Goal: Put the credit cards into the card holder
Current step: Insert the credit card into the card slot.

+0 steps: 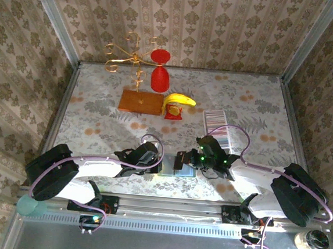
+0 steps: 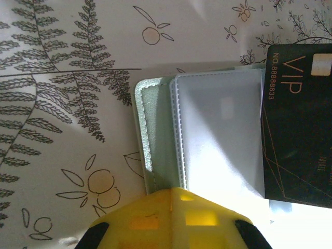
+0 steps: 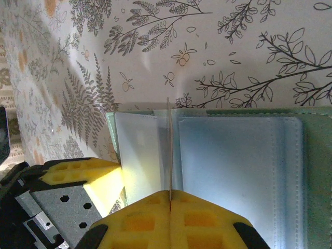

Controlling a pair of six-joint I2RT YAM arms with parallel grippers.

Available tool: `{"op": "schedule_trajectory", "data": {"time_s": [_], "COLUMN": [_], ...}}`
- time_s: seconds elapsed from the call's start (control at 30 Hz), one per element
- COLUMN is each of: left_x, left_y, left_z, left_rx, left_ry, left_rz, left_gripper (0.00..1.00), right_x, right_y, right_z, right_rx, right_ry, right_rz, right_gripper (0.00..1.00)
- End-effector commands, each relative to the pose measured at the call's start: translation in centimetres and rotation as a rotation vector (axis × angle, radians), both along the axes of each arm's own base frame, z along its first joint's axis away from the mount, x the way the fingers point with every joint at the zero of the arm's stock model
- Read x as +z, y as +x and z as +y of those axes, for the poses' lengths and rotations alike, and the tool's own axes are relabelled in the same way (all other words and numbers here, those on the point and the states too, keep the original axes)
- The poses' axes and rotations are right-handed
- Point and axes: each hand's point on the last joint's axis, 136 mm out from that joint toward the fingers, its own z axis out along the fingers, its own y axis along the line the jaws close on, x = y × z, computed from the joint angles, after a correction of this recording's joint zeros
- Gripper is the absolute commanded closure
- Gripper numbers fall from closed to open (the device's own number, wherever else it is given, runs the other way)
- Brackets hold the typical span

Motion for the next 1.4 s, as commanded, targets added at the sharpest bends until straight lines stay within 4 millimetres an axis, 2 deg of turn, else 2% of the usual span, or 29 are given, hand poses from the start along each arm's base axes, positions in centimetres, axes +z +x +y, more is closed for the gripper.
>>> {"op": "schedule_trajectory", "data": {"time_s": [0.0,0.33,0.63,1.0,1.33,1.37], "left_x": [-1.9,-2.0,-1.7,-1.8,-1.7,-1.7], "left_y": [-1.2,-1.2,-1.3,-1.3,-1.3,-1.4], "left_z": [1.3,1.3,1.3,1.3,1.1,1.1], "left_rx": [-0.004,-0.008,-0.006,-0.006,-0.01,-0.011], "left_ry": [0.063,0.067,0.06,0.059,0.058,0.058], "left_rz": [0.044,0.043,0.037,0.039,0.039,0.039], "left_gripper": [1.0,1.0,1.0,1.0,1.0,1.0], "right_x": [-0.5,-0.6,-0.4,-0.6,-0.4,-1.2], "right_y": [-0.5,-2.2,-2.7,-2.8,-1.7,-1.8], "right_z": [0.3,0.1,0.8,1.3,1.7,1.6], "right_rx": [0.014,0.059,0.089,0.106,0.09,0.089], "right_ry": [0.008,0.024,0.052,0.063,0.057,0.04], "right_rz": [0.018,0.058,0.079,0.102,0.078,0.098], "right_gripper": [1.0,1.0,1.0,1.0,0.99,0.99]}}
